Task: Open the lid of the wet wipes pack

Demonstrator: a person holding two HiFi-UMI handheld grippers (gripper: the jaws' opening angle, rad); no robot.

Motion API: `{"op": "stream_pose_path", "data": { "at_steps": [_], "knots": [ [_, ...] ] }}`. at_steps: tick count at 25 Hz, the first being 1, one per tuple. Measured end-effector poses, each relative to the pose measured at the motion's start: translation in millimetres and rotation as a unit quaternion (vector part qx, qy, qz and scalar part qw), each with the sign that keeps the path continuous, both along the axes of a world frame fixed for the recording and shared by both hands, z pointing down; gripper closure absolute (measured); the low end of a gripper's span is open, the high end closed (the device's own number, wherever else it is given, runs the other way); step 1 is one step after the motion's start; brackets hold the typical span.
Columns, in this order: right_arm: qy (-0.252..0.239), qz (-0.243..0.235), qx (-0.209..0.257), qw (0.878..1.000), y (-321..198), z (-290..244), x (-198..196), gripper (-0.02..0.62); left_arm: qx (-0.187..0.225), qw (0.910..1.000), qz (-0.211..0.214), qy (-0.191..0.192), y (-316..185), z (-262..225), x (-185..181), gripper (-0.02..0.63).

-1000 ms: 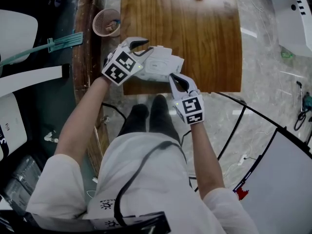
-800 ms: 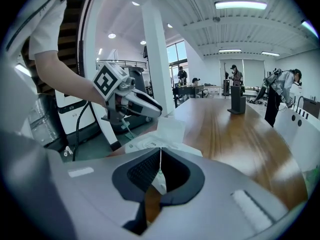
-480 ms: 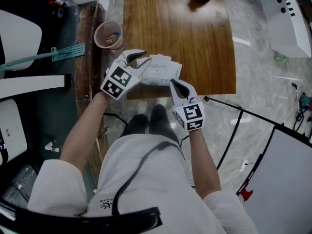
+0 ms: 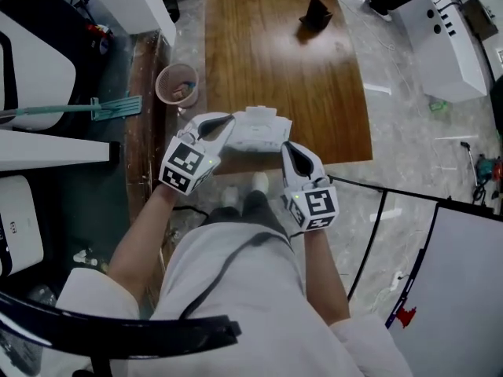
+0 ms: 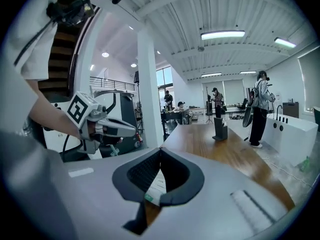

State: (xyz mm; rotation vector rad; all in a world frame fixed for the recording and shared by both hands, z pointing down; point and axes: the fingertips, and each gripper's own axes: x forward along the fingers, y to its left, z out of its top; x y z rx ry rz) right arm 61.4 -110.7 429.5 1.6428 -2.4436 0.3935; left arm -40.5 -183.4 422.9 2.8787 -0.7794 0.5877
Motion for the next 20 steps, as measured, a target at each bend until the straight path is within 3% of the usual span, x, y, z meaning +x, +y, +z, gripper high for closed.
{"op": "stream_pose_path", "data": {
  "at_steps": [12,17,20],
  "knots": [
    [-0.022,0.011,0.080,0.997,25.2,-88.9,-14.1,0.586,0.043,0.9957,-0.026,0.077,40.6,-72.9,-22.9,0.600],
    [-0.023,0.012,0.088,0.996,26.3,-99.7,-3.1,0.588,0.054,0.9910,-0.037,0.117,49.6,-98.1,-19.6,0.600],
    [-0.022,0.006,0.086,0.996,26.1,-98.3,2.9,0.588,0.059,0.9904,-0.040,0.118,51.8,-100.2,-15.5,0.600]
  ]
}}
